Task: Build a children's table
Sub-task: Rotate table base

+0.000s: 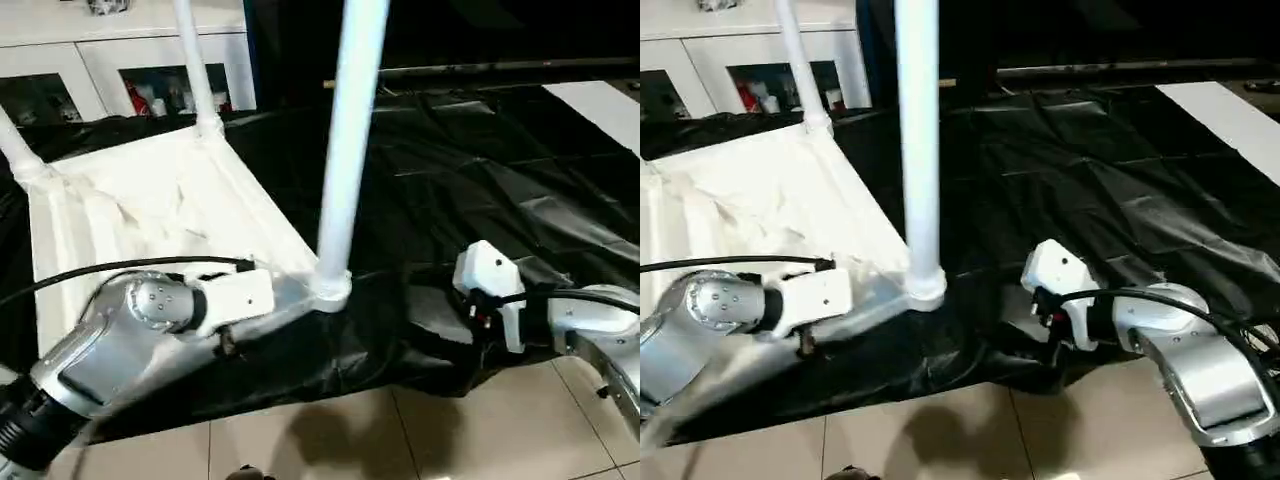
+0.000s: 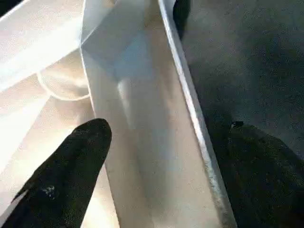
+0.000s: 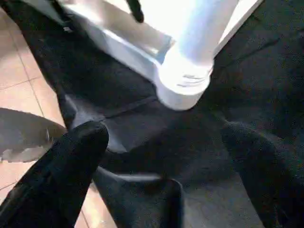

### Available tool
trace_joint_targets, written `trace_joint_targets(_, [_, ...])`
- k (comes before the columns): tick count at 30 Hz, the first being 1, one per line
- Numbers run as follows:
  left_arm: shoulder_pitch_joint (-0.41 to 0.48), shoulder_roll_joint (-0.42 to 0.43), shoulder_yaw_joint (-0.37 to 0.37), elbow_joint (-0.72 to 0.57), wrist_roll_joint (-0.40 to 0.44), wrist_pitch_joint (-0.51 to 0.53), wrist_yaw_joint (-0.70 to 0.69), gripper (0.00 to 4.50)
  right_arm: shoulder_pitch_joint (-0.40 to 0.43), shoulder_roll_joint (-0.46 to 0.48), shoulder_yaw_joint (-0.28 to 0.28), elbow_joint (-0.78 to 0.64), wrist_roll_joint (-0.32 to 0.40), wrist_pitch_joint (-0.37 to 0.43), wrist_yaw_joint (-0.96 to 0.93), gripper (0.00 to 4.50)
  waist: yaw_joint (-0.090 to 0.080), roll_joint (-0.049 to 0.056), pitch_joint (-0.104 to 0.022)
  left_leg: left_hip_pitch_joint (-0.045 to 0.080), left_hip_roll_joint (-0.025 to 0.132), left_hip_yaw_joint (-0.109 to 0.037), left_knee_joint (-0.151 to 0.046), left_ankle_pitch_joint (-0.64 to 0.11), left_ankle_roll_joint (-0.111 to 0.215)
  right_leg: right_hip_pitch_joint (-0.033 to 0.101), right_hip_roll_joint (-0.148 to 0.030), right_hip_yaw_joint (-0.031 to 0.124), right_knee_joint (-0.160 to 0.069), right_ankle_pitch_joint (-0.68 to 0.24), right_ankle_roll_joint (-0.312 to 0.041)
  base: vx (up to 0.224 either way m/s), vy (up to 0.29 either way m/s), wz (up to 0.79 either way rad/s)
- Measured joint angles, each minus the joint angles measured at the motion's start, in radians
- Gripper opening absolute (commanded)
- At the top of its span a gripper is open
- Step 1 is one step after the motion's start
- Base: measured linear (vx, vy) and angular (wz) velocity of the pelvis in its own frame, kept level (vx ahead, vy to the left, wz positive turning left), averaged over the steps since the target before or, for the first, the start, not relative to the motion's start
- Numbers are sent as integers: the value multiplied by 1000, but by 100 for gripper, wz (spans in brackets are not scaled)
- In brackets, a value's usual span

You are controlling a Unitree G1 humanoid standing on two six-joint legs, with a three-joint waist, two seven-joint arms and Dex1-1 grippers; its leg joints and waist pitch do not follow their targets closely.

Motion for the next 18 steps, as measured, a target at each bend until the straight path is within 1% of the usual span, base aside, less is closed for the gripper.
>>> trace_joint_targets(2, [-21, 2, 0, 42, 41, -16, 46, 447, 0, 0, 0, -4, 0, 6, -5, 450, 3, 0, 0, 0, 0, 0, 0, 1, 1, 0, 0, 0, 0, 1, 0, 0, 0, 0])
trace_joint_targets(7, [-51, 7, 0, 89, 94, -37, 114, 447, 0, 1, 1, -8, 2, 20, -8, 450, 4, -1, 0, -1, 0, 0, 1, 3, 2, 0, 0, 0, -1, 4, 0, 0, 0, 0])
trace_joint_targets(11, [-67, 0, 4, 119, 117, -52, 168, 447, 0, 0, 1, -8, 3, 24, -16, 450, 5, -1, 0, -1, 0, 0, 2, 3, 2, 0, 0, 0, -1, 5, 0, 0, 0, 0])
trace_joint_targets(14, [-68, -10, 23, 148, 141, -64, 218, 447, 0, 0, 2, -8, 3, 25, -26, 450, 3, -1, 0, -1, 0, 0, 1, 3, 2, 0, 0, 0, -1, 5, 0, 0, 0, 0])
trace_joint_targets(15, [-68, -12, 36, 150, 143, -65, 227, 447, 1, 1, 1, -10, 4, 25, -28, 450, 3, -2, 0, -1, 0, 0, 1, 4, 2, 0, 0, 0, -1, 5, 0, 0, 0, 0])
trace_joint_targets(16, [-68, -15, 65, 150, 140, -65, 239, 447, 5, 4, 1, -14, 5, 26, -30, 450, 3, -3, 1, -2, 0, 0, 1, 4, 2, 0, 0, 0, -1, 5, 0, 0, 0, 0])
trace_joint_targets(18, [-65, -37, 141, 145, 111, -60, 262, 447, 13, 20, -4, -19, 13, 30, -45, 450, 4, -3, 0, -2, 0, 0, 2, 4, 2, 0, 0, 0, -1, 5, 0, 0, 0, 0])
